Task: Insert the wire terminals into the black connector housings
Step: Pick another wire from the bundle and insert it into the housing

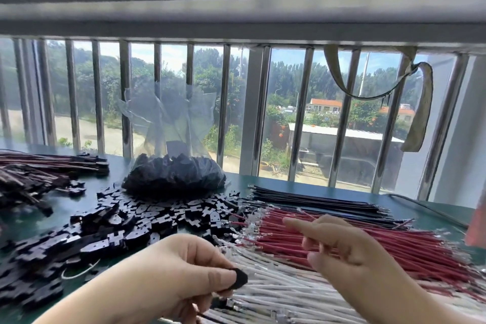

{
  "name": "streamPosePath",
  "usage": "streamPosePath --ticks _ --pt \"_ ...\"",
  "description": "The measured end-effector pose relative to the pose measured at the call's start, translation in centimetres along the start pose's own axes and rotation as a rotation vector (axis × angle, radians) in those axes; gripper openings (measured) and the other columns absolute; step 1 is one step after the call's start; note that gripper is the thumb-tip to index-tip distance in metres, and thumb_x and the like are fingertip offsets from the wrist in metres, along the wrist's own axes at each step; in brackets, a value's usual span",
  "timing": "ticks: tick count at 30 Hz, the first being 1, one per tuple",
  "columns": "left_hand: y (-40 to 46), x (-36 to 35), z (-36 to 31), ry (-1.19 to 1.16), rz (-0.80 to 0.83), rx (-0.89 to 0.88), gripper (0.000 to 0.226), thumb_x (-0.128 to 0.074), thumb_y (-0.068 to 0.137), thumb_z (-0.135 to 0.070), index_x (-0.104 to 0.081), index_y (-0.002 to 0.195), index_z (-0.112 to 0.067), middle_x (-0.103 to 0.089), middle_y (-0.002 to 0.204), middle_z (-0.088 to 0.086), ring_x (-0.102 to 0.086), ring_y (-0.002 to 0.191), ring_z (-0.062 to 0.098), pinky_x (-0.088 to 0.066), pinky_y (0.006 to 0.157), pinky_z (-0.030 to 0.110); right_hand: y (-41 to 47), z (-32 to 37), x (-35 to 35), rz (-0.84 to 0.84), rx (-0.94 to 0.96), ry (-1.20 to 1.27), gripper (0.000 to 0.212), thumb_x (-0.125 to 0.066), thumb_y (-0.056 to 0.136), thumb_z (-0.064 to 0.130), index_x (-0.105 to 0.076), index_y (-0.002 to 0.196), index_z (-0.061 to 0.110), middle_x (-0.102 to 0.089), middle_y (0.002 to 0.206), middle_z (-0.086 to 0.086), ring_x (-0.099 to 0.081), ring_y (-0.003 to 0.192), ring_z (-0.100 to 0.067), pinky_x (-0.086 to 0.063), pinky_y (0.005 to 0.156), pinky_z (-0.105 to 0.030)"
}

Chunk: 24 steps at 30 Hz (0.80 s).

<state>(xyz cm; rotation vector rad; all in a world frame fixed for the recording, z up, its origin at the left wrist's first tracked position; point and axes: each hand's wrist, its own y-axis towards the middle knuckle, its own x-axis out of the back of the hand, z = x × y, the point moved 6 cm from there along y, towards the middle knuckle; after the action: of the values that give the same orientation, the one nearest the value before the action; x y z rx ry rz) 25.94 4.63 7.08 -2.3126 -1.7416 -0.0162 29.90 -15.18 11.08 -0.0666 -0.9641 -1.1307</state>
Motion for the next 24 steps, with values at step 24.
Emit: streamPosePath --ticks 24 --pt "-0.1 -0.2 -0.2 -0.008 0.035 -0.110 0.063 -0.093 0.036 -0.047 -0.075 0.084 -0.011 -0.069 0.073 0.013 -0.055 0.049 0.012 -0.047 0.045 0.023 -1.8 3.4 -1.5 0.046 0.168 0.011 0.022 -0.073 0.079 0.027 -0.071 0.083 0.049 -0.065 0.079 0.021 -0.063 0.075 -0.006 -0.047 0.062 -0.011"
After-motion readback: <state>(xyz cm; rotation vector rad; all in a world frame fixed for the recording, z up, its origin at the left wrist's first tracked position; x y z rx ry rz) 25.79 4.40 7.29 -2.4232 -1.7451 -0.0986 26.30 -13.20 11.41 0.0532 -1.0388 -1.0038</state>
